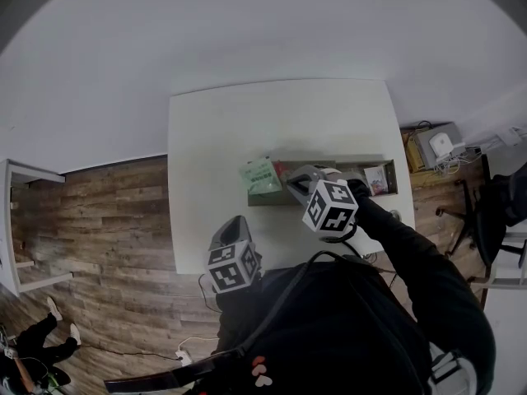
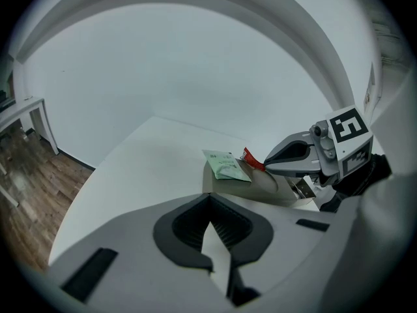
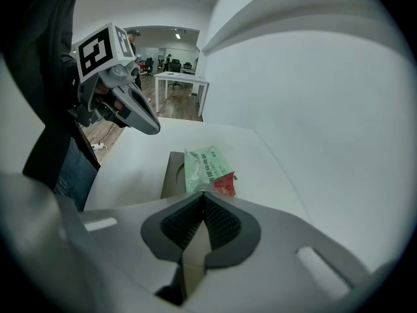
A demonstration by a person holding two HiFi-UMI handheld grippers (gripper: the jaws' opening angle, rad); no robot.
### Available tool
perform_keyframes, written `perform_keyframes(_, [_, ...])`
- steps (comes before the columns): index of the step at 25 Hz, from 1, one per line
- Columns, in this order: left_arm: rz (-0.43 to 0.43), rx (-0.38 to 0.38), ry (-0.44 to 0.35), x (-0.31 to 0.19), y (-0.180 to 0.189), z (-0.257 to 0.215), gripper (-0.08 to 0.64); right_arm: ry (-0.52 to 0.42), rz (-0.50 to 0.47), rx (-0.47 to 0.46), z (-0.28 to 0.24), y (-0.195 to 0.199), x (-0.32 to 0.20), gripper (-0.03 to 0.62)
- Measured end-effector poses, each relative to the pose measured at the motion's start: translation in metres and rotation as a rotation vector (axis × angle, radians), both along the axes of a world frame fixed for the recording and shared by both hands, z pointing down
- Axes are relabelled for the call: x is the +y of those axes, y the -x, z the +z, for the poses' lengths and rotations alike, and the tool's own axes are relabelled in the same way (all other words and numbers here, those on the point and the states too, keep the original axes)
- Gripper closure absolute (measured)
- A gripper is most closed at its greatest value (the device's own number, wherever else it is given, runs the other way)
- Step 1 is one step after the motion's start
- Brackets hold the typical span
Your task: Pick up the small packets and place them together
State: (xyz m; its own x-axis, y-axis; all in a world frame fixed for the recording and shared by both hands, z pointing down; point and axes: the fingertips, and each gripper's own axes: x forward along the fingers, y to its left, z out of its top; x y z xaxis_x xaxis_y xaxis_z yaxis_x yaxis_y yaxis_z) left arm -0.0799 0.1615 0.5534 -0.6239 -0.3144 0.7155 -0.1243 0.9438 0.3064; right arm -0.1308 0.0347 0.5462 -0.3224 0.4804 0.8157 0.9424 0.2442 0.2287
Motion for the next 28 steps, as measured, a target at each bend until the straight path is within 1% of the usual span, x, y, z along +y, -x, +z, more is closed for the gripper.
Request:
perform_keyframes(8, [0.001, 0.002, -0.003, -0.001, -0.001, 0.0, 0.56, -0.004, -0.007, 0.046, 0.013, -0.007, 0.006, 0.589])
perform_keyframes(12, [-0.002, 0.002, -0.002, 0.0, -0.001, 0.0, 0.56, 0.003, 0.009, 0.083, 0.018, -0.008, 0.007, 0.588])
perform_keyframes(16, [-0.002, 0.003, -0.003, 0.001, -0.001, -0.001, 0.561, 0.033, 0.017, 0.108, 0.017, -0.011, 0.012, 0.579])
perform_keyframes(18, [0.001, 0.004, -0.002, 0.0, -0.001, -0.001, 0.561, 0.044, 0.016, 0.123, 0.017, -0.012, 0.012, 0.566])
perform_keyframes(21, [0.006, 0.001, -0.003, -0.002, 0.0, -0.001, 0.561, 0.045, 0.01, 0.136, 0.019, -0.014, 0.012, 0.521])
perform_keyframes(24, [0.009, -0.001, -0.003, -0.003, 0.001, -0.001, 0.56, 0.056, 0.02, 0.122, 0.016, -0.012, 0.009, 0.515])
perform_keyframes(28, [0.02, -0.004, -0.003, -0.004, 0.001, -0.002, 0.56, 0.095, 0.085, 0.064, -0.006, -0.002, -0.007, 0.514])
